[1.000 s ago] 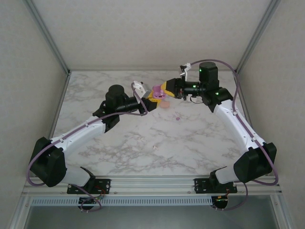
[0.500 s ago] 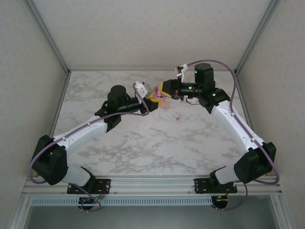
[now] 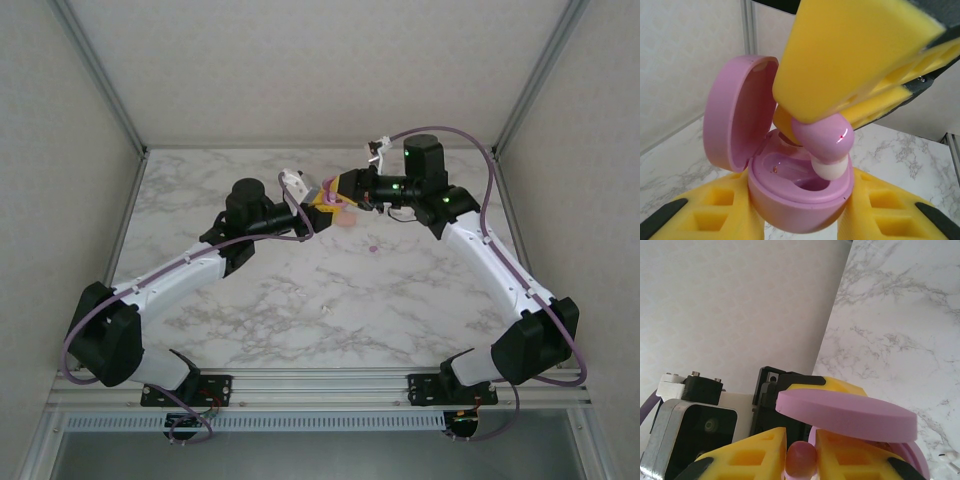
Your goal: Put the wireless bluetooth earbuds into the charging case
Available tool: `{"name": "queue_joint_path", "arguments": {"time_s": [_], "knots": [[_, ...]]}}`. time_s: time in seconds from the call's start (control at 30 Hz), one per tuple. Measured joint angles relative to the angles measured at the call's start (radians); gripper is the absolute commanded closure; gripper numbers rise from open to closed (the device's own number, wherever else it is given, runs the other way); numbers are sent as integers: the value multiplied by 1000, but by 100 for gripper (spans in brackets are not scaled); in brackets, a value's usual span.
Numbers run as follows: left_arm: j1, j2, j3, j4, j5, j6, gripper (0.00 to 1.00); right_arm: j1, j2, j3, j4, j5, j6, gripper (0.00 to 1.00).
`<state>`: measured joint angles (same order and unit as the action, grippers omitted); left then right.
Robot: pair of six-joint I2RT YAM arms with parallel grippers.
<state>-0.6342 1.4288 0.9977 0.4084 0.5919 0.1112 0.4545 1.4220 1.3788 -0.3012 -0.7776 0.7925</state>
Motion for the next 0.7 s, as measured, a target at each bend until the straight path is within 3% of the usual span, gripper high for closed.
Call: {"name": "queue_joint_path", "arguments": {"time_s": [0.7], "knots": [[0,8,1,0,-26,-11,77,43,-3,-1,5,133,-23,78]]}}
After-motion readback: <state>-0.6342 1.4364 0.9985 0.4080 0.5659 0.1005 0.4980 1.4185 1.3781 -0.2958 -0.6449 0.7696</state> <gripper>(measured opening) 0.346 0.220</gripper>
